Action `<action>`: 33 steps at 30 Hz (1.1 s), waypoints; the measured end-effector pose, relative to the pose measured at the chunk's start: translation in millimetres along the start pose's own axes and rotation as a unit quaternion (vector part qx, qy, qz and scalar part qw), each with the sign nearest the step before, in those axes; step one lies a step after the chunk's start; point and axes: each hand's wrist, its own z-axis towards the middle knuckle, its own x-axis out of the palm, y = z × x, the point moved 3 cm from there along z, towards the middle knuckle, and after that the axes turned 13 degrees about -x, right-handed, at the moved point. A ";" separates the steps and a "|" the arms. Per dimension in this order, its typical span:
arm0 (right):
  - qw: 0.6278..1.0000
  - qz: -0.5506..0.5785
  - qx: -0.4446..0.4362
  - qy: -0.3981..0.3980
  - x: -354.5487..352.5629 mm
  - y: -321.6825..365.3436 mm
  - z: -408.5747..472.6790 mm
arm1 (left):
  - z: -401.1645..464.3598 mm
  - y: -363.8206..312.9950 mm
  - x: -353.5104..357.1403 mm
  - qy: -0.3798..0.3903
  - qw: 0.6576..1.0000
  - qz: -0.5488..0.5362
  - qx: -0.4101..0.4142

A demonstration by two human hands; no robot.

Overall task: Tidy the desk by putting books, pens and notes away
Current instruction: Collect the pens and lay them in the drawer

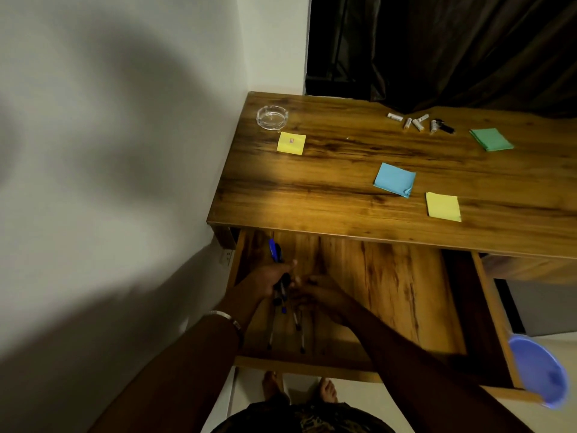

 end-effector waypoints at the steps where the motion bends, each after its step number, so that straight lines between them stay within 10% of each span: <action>1: 1.000 0.023 -0.004 0.003 -0.4 3.7 -0.7 | 0.8 -0.9 2.0 -0.008 1.000 -0.006 0.007; 14: 0.995 -0.103 0.014 -0.010 -44.3 -24.7 -18.2 | -2.0 -21.8 12.3 -0.054 0.990 -0.091 0.090; 23: 0.944 -0.277 0.105 -0.144 -74.6 -88.3 -3.4 | -4.9 2.8 12.0 -0.046 0.997 -0.040 0.050; 33: 0.903 -0.396 0.128 -0.110 -60.1 -114.7 15.1 | -4.5 9.0 7.1 -0.021 0.999 0.049 0.002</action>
